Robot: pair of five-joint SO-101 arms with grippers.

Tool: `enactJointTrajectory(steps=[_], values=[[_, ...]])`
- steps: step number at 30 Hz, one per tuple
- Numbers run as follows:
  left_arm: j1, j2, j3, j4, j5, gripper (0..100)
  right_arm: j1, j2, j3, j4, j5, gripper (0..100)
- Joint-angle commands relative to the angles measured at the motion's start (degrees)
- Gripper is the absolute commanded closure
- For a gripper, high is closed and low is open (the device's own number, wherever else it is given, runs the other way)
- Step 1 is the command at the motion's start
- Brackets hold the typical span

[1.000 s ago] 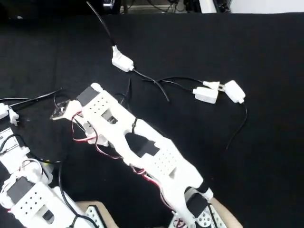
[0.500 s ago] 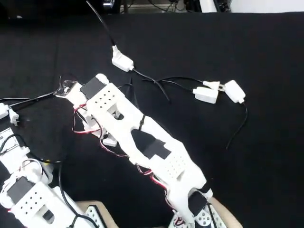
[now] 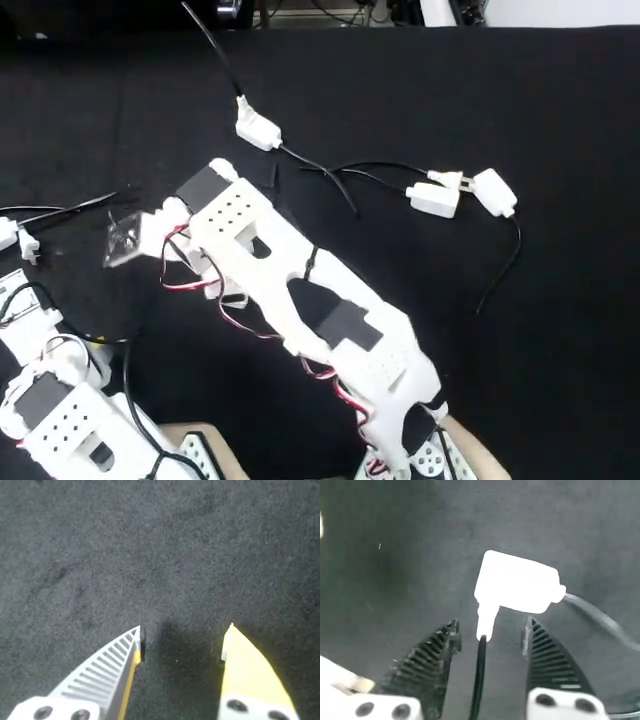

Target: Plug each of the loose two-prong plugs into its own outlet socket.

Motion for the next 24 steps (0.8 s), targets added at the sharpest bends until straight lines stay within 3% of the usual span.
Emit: enactJointTrajectory(steps=[1,13,18,24], values=[[-0.3,-0.4,-1.1,-0.5,-0.3,74,-0.5,-5.8,0.0,1.1,11.1,80.1],[-0.3,-0.4,-1.1,-0.5,-0.2,74,-0.7,-0.7,0.1,1.2,32.4,80.0],[-0.3,-0.4,-1.1,-0.5,-0.1,74,-0.7,3.4,-2.3,0.6,37.2,80.1],[-0.1,-0.4,-1.2,-0.5,-0.1,74,-0.4,7.5,-5.7,0.5,37.6,80.1]])
